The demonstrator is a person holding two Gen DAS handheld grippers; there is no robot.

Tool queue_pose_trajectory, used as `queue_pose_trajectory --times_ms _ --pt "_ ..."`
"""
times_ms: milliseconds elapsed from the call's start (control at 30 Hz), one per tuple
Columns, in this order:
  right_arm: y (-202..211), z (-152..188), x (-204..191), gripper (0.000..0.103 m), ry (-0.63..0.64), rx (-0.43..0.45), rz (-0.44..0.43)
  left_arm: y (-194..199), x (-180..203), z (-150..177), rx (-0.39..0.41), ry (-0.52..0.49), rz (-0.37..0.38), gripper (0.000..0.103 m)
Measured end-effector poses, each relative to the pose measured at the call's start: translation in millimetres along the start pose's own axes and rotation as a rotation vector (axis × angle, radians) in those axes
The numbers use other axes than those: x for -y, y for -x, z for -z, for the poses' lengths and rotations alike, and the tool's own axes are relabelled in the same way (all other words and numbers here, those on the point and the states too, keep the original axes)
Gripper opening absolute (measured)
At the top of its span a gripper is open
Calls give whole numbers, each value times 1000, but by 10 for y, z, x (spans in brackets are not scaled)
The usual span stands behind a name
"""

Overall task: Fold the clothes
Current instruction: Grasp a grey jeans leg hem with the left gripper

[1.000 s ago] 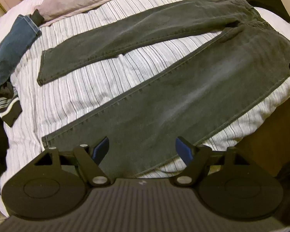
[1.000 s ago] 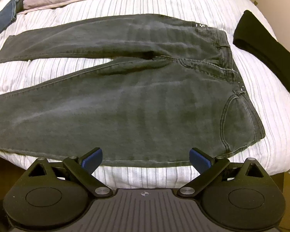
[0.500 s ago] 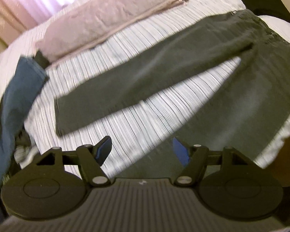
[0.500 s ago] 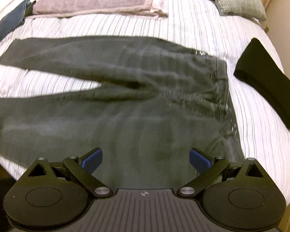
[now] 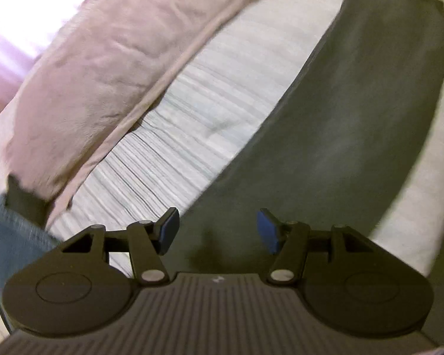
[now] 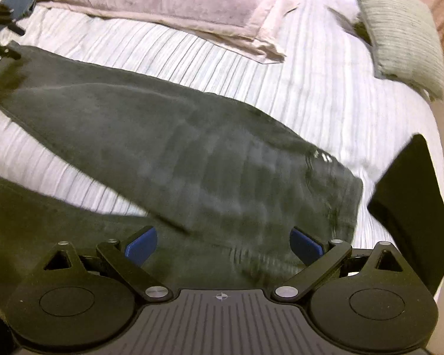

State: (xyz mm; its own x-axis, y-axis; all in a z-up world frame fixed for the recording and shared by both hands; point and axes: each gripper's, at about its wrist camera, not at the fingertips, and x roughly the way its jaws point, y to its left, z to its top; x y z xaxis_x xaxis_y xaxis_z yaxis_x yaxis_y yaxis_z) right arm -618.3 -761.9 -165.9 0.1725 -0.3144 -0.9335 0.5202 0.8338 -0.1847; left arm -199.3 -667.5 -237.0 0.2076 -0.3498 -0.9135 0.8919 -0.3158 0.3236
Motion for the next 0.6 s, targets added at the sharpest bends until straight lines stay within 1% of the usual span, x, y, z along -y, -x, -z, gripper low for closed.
queue_pose_trajectory --times_ms 67,133,167,267,300,333,367,400,433,467,600 --pt "-155 -108 23 99 15 -22 0 -282 -149 50 -40 -79 10 53" --pt "-274 -170 35 99 28 -38 0 -511 -272 112 -88 -138 39 50" --pt "-318 -175 43 99 31 -48 -1 -604 -337 149 -107 -149 70 50" --pt "-447 -181 68 99 39 -77 -4 -772 -490 196 -125 -150 181 48" --pt "-483 -175 73 99 42 -87 -4 -804 -513 197 -132 -158 214 42" --pt "-514 -171 84 99 43 -96 -3 -824 -526 194 -139 -169 246 33" --pt "-544 -167 95 99 44 -106 -3 -841 -537 188 -146 -179 277 29" --pt "-573 -164 107 99 45 -115 -3 -830 -537 186 -151 -194 289 26" --pt "-584 -172 124 99 45 -116 -2 -804 -530 186 -154 -210 289 17" --pt "-596 -180 142 99 46 -118 -2 -778 -524 187 -157 -227 290 12" --pt "-608 -248 237 99 54 -105 -4 -481 -490 256 -107 -250 237 11"
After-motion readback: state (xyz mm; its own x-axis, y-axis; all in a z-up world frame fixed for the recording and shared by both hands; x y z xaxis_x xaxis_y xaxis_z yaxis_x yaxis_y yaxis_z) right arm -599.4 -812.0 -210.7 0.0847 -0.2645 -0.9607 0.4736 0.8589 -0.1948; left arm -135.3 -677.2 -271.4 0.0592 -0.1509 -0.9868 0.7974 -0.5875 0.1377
